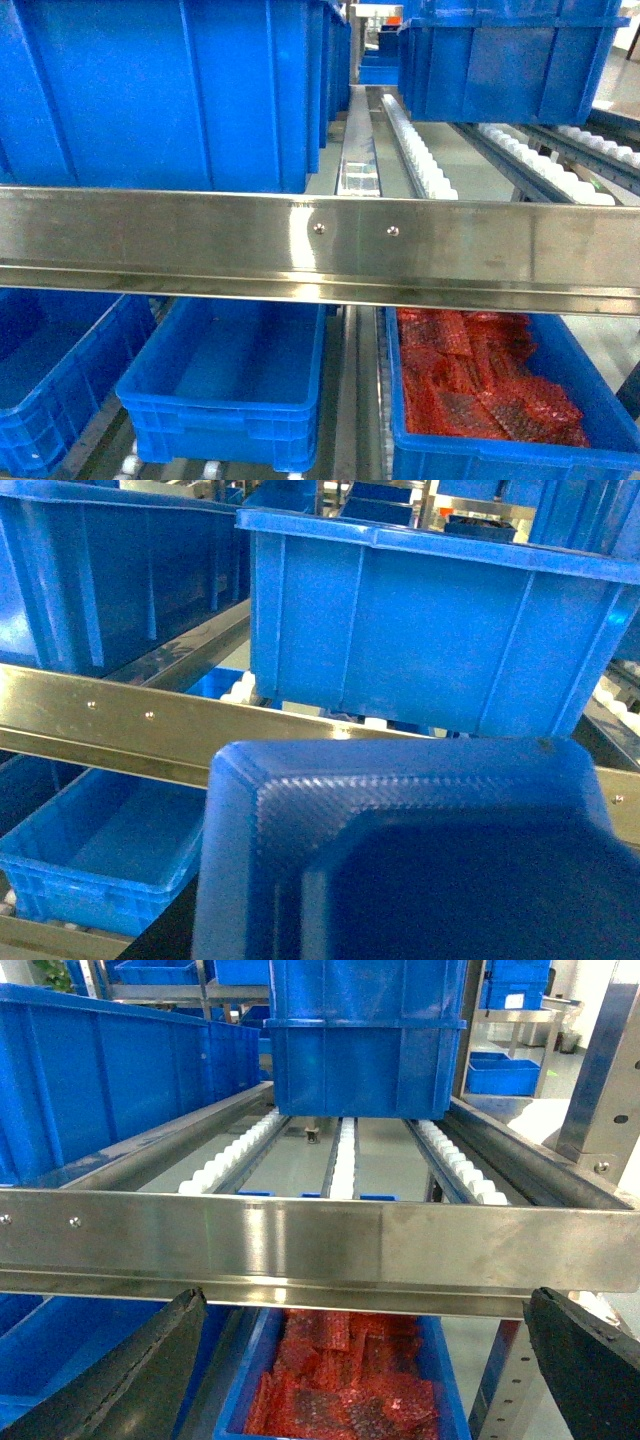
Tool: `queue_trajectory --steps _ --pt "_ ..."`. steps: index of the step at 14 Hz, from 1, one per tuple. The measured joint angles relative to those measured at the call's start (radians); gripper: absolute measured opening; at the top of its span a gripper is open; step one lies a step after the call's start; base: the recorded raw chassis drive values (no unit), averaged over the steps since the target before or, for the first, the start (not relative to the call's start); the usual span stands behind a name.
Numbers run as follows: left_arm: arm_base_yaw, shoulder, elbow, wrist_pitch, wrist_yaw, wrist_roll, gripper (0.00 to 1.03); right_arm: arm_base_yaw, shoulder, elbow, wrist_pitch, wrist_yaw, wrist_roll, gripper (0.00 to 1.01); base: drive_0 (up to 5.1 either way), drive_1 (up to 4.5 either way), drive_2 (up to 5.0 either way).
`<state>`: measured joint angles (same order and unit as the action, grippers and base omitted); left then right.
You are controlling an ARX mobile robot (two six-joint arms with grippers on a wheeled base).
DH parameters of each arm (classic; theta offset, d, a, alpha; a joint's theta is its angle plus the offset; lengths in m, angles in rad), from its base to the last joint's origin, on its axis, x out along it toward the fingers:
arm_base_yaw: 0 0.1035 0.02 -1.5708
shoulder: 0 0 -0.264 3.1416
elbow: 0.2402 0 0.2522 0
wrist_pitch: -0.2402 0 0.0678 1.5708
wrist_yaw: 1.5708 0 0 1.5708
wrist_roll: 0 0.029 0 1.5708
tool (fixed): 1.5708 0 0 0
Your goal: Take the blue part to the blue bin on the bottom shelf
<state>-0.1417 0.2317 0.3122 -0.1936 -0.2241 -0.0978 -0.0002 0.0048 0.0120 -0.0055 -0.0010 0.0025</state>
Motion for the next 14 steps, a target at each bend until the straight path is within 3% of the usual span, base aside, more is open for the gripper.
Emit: queue_trajectory --steps 14 --pt "0.000 0.000 0.000 0.002 0.000 0.000 0.43 0.000 0.000 0.000 0.002 0.000 0.000 0.98 0.0 0.00 0.0"
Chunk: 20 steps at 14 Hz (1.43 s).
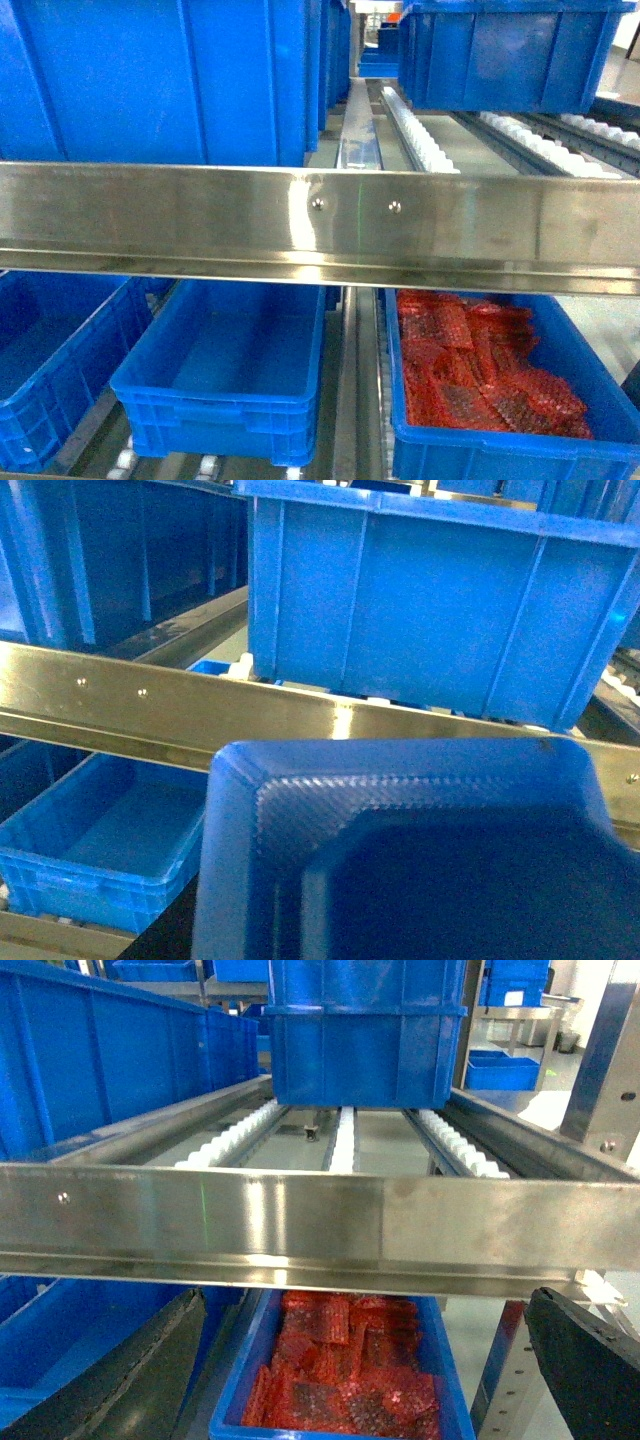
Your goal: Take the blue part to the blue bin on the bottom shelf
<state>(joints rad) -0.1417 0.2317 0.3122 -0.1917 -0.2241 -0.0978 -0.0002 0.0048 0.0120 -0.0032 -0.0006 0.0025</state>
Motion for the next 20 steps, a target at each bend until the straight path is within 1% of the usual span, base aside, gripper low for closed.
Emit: queue_trajectory --steps 20 --pt "0.000 0.001 -0.002 -0.004 0.000 0.000 0.43 0.000 0.000 0.000 -0.003 0.000 0.000 0.98 0.0 0.00 0.0"
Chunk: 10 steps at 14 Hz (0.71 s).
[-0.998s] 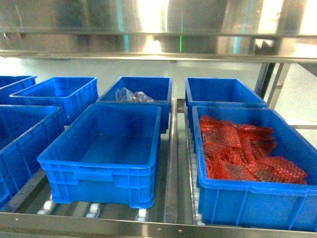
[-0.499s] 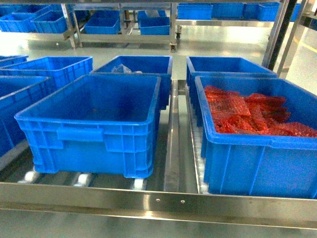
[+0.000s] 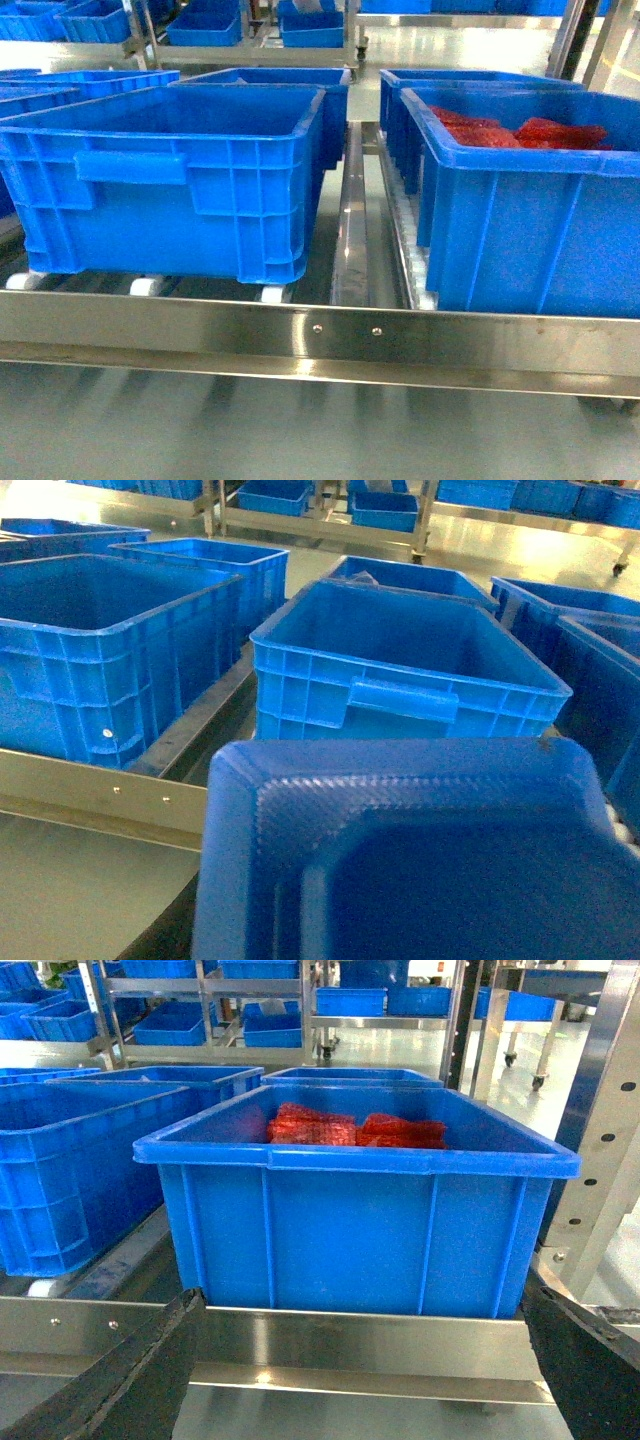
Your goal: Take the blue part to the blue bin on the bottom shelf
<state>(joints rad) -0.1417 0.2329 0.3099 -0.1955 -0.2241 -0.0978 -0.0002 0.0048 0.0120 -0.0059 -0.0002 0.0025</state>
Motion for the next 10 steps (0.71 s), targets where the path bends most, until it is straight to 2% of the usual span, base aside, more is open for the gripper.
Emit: queue_trajectory --steps 2,3,10 --pt "0.000 0.000 0.000 0.001 0.000 0.000 0.43 0.000 0.000 0.000 0.000 0.000 0.000 0.98 0.0 0.00 0.0" --pt "0.000 0.000 0.000 0.001 0.000 0.000 0.43 0.000 0.000 0.000 0.000 0.000 0.000 0.98 0.0 2.95 -3.0" --pt "0.000 0.000 0.000 0.002 0.000 0.000 0.43 0.000 0.000 0.000 0.003 0.000 0.000 0.98 0.0 3.95 -4.0"
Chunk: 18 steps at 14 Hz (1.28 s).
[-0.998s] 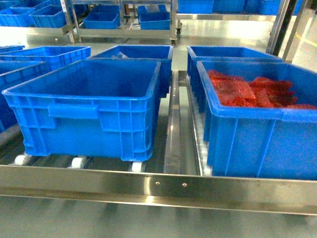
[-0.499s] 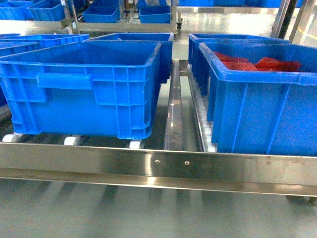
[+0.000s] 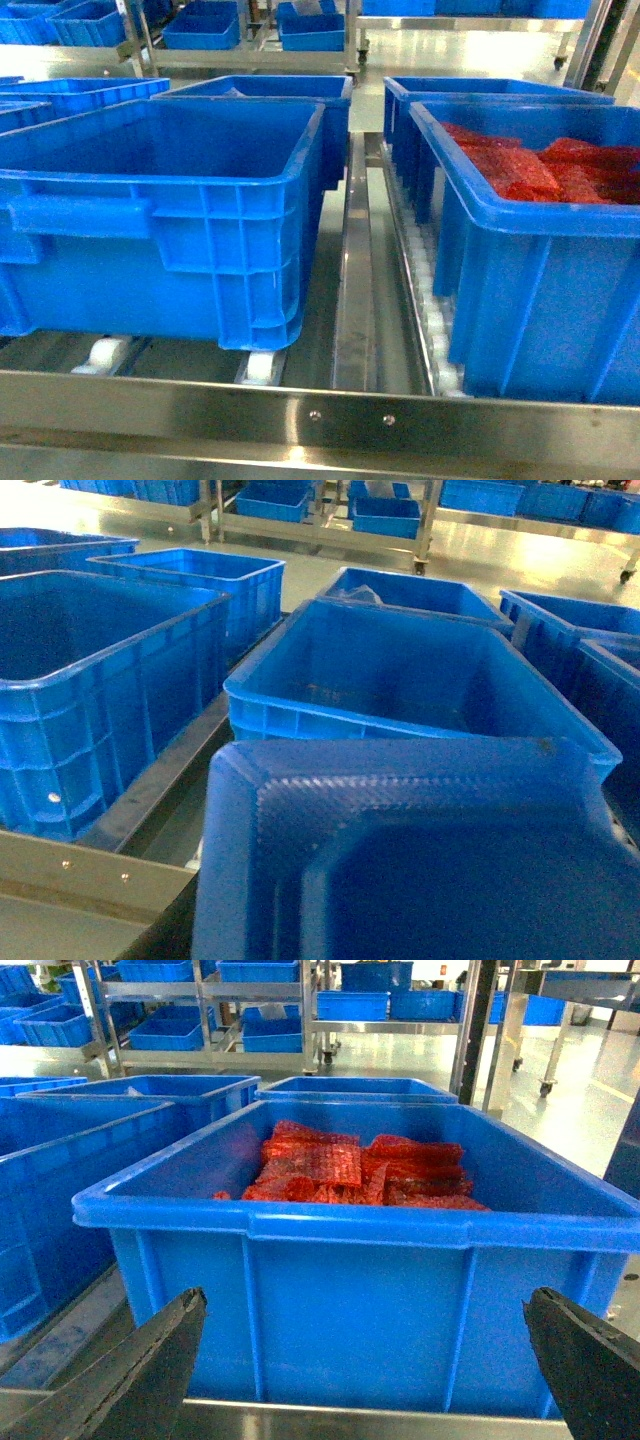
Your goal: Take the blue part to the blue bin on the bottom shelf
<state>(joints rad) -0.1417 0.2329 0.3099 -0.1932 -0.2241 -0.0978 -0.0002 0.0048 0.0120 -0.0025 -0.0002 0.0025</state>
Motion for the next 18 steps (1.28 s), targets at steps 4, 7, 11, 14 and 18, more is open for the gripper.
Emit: queue_trajectory --steps 4,7,11,14,18 --pt "0.000 0.000 0.000 0.002 0.000 0.000 0.43 0.000 0.000 0.000 -0.003 -0.001 0.000 0.98 0.0 3.97 -4.0" --pt "0.000 0.000 0.000 -0.002 -0.001 0.000 0.43 0.000 0.000 0.000 -0.003 0.000 0.000 0.98 0.0 3.99 -4.0" --pt "0.000 0.000 0.000 0.000 0.001 0.000 0.43 0.000 0.000 0.000 -0.002 0.000 0.000 0.98 0.0 3.03 -2.9" --pt "0.000 0.003 0.000 -0.001 0.002 0.000 0.43 0.000 0.000 0.000 -0.002 0.000 0.000 0.98 0.0 0.00 0.0" --pt "0.000 0.002 0.000 -0.001 0.001 0.000 0.43 0.000 0.000 0.000 -0.003 0.000 0.000 0.98 0.0 0.00 0.0"
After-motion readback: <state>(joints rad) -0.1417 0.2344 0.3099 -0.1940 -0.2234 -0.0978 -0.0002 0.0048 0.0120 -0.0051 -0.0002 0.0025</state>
